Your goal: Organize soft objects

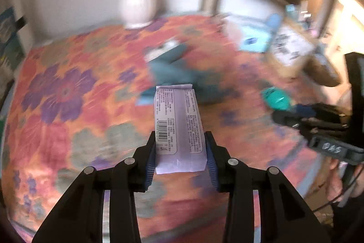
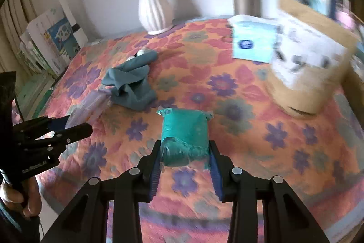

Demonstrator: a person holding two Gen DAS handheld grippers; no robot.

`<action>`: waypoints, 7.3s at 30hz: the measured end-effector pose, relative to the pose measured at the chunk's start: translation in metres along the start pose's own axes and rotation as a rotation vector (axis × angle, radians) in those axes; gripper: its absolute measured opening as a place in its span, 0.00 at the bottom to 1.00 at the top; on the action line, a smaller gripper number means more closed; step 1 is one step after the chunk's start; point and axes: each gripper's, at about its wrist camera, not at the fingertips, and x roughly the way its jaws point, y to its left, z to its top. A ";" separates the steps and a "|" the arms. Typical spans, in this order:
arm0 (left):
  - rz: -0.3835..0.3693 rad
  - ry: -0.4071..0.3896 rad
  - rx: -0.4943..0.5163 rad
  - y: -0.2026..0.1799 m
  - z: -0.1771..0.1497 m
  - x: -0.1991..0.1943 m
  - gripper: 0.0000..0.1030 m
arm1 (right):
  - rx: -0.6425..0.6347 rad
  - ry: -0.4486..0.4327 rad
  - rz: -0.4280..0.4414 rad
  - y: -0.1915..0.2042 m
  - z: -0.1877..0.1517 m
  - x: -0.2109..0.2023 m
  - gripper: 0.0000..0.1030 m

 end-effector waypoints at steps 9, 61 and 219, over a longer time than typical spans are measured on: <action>-0.195 -0.031 0.181 -0.111 0.026 -0.002 0.35 | 0.085 -0.051 -0.060 -0.060 -0.012 -0.066 0.36; -0.427 -0.204 0.387 -0.293 0.090 0.001 0.81 | 0.380 -0.370 -0.164 -0.274 0.010 -0.227 0.56; -0.365 -0.281 0.464 -0.343 0.114 0.032 0.94 | 0.360 -0.361 -0.232 -0.336 0.061 -0.203 0.55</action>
